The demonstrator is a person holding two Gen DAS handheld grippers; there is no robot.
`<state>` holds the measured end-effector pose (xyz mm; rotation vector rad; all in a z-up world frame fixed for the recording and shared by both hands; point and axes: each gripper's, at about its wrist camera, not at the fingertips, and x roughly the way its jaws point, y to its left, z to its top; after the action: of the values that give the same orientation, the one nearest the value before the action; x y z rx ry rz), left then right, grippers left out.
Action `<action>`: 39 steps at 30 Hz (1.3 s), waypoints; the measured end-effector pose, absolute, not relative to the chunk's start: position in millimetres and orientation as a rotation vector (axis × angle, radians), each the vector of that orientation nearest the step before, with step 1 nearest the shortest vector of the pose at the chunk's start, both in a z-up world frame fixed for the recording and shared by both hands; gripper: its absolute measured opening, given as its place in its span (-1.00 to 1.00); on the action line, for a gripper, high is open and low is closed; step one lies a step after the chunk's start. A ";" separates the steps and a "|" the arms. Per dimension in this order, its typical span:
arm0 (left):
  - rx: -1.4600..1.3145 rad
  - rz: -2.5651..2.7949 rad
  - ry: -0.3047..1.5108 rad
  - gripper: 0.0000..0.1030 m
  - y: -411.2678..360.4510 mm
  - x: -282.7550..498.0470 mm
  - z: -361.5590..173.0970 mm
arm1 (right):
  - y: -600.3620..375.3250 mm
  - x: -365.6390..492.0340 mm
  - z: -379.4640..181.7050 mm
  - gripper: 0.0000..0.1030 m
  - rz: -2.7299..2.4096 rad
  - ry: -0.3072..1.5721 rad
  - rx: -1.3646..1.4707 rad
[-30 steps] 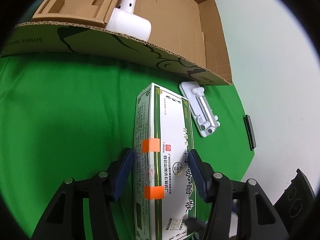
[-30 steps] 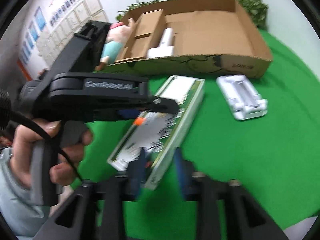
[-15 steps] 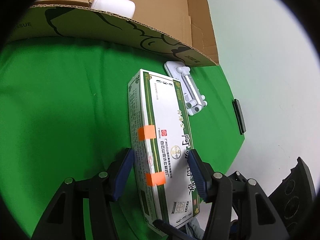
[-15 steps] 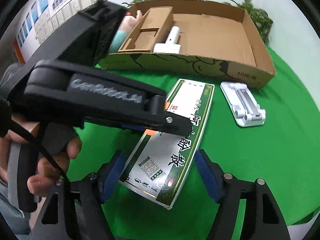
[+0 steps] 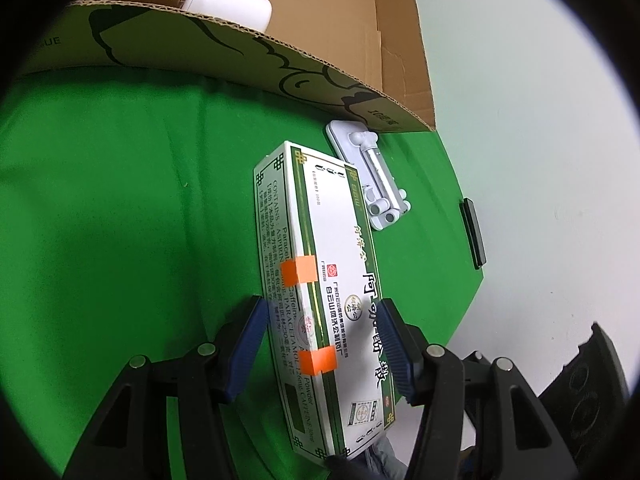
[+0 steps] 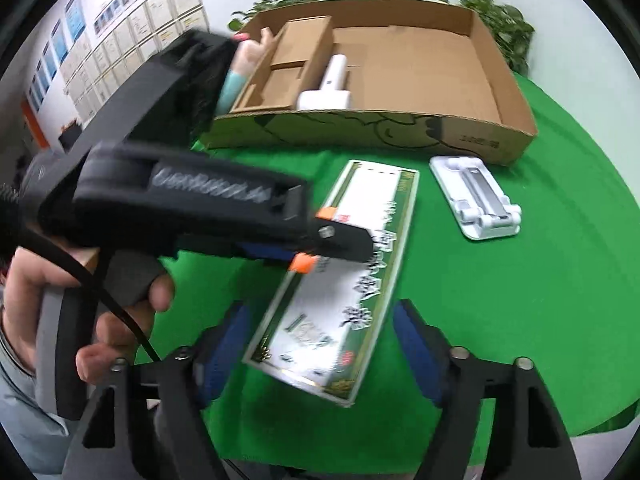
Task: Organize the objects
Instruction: 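Close the right tool on the medicine box while the left tool grips its other side, then lift the medicine box with both tools and carry it over the tray box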
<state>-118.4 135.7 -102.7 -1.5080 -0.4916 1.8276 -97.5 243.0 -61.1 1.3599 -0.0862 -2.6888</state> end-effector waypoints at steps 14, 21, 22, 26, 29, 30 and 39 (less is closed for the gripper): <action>-1.501 1.819 -0.490 0.06 134.8 -117.7 -102.0 | 264.4 -87.2 -72.9 0.18 -2.665 -0.309 1.375; -1.462 1.845 -0.472 0.03 133.3 -115.2 -97.1 | 273.4 -83.2 -72.3 0.18 -2.598 -0.474 1.319; -1.448 1.854 -0.465 0.00 133.1 -114.2 -94.1 | 272.3 -82.6 -71.5 0.18 -2.604 -0.467 1.316; -1.371 1.890 -0.454 -0.06 131.3 -114.4 -74.3 | 268.2 -82.7 -61.6 0.18 -2.654 -0.416 1.269; -1.304 1.909 -0.464 -0.07 127.5 -122.1 -53.5 | 266.0 -88.8 -47.6 0.18 -2.706 -0.375 1.193; -1.281 1.917 -0.461 -0.08 126.7 -125.5 -45.8 | 265.4 -92.1 -39.2 0.18 -2.728 -0.355 1.156; -1.055 2.054 -0.352 -0.09 127.7 -173.8 44.2 | 272.0 -142.8 27.0 0.16 -2.824 -0.249 0.915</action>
<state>-173.8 127.7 44.2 -1.0553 -0.3519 2.0542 -142.8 272.0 27.0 0.9146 -0.2494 -2.8241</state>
